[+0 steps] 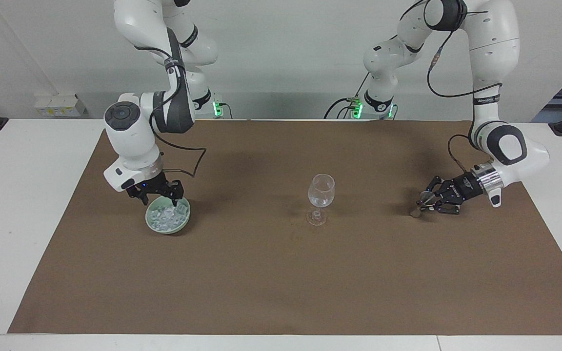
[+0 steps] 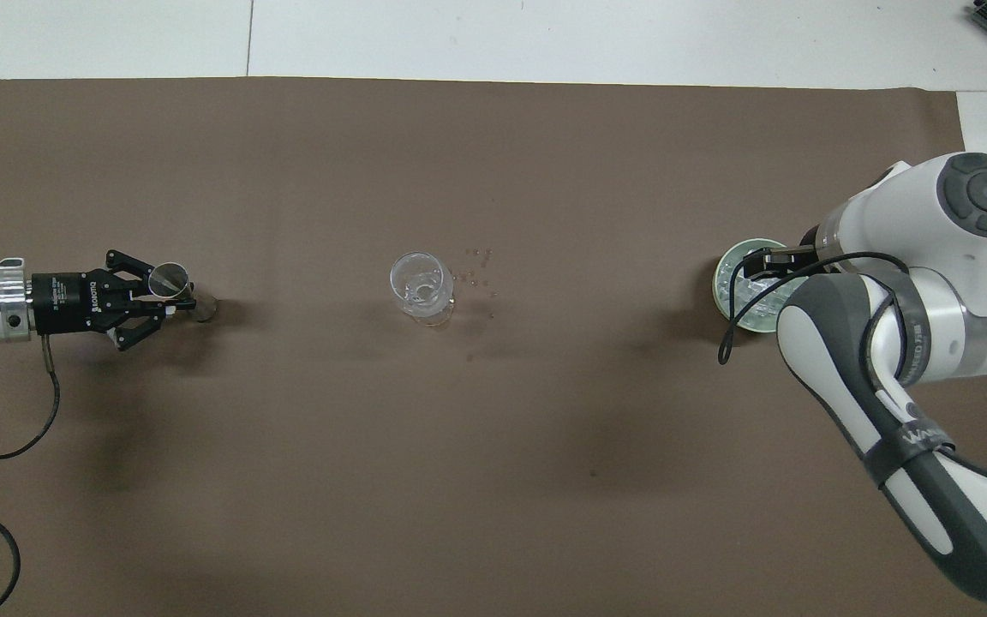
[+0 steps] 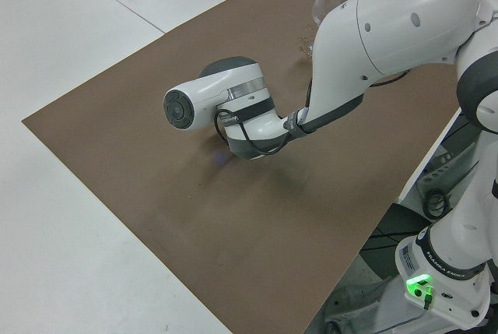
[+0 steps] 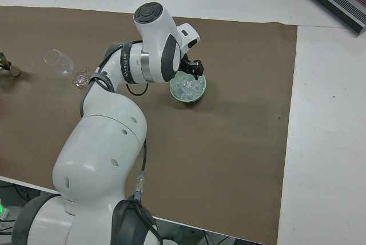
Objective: Pour wine and add ice with both arms
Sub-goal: 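Open the left gripper and withdraw while the right gripper grasps the tin, then lift the round tin with the right gripper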
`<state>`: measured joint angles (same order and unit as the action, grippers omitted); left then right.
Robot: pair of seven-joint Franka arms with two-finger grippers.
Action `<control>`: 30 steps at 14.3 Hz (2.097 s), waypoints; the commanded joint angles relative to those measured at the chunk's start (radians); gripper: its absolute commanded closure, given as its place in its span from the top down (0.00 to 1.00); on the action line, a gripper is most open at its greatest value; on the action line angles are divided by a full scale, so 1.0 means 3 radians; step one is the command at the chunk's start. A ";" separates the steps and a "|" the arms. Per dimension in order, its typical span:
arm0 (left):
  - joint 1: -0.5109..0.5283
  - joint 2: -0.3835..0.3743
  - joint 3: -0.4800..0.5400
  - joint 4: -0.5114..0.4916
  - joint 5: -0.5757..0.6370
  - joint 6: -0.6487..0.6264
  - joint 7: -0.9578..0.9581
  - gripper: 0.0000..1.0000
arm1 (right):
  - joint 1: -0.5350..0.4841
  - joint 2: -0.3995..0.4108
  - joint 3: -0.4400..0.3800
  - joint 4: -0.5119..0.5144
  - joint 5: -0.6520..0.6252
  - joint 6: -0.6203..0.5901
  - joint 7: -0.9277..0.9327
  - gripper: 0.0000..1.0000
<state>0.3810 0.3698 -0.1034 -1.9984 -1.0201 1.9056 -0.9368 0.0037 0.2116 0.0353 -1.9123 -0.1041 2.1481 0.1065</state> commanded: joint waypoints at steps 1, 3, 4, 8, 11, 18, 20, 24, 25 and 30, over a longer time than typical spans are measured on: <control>0.0095 0.0000 -0.0028 -0.0057 -0.0077 -0.0068 0.0136 0.44 | -0.0012 -0.0010 0.0005 -0.0129 -0.0042 0.0186 -0.0023 0.87; 0.0105 0.0000 -0.0023 -0.0042 -0.0077 -0.0093 0.0136 0.67 | -0.0012 0.0020 0.0005 -0.0262 -0.0047 0.0391 -0.0028 0.86; 0.0111 0.0000 -0.0023 -0.0027 -0.0072 -0.0129 0.0136 0.81 | -0.0012 0.0061 0.0005 -0.0273 -0.0062 0.0417 -0.0023 0.83; 0.0151 -0.0005 -0.0013 0.0014 0.0015 -0.0190 0.0289 1.00 | -0.0012 0.0143 0.0005 -0.0273 -0.0098 0.0515 0.0003 0.79; 0.0111 -0.0051 -0.0008 0.0208 0.0485 -0.0201 0.0331 1.00 | -0.0007 0.0143 0.0005 -0.0273 -0.0128 0.0515 0.0100 0.72; 0.0003 -0.0214 -0.0079 0.0903 0.1400 -0.0615 0.0641 1.00 | -0.0007 0.0138 0.0005 -0.0258 -0.0205 0.0504 0.0218 0.00; -0.0002 -0.0296 -0.0105 0.0985 0.1452 -0.0630 0.0867 1.00 | -0.0012 0.0098 0.0005 -0.0227 -0.0205 0.0433 0.0223 0.00; -0.0119 -0.0414 -0.0172 0.1174 0.1769 -0.0620 0.1133 1.00 | -0.0007 -0.0117 0.0015 -0.0125 -0.0200 0.0162 0.0381 0.00; -0.0195 -0.0475 -0.0172 0.1200 0.1845 -0.0595 0.1240 1.00 | -0.0012 -0.0193 0.0020 -0.0074 -0.0195 0.0081 0.0386 0.00; -0.0518 -0.0619 -0.0166 0.1420 0.2443 -0.0574 0.1792 1.00 | -0.0007 -0.0536 0.0076 0.0228 -0.0027 -0.0568 0.0387 0.00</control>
<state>0.2671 0.1998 -0.1674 -1.5916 -0.3565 1.7371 -0.4808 0.0056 0.0882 0.0455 -1.8668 -0.1357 2.0381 0.2067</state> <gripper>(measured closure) 0.000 0.780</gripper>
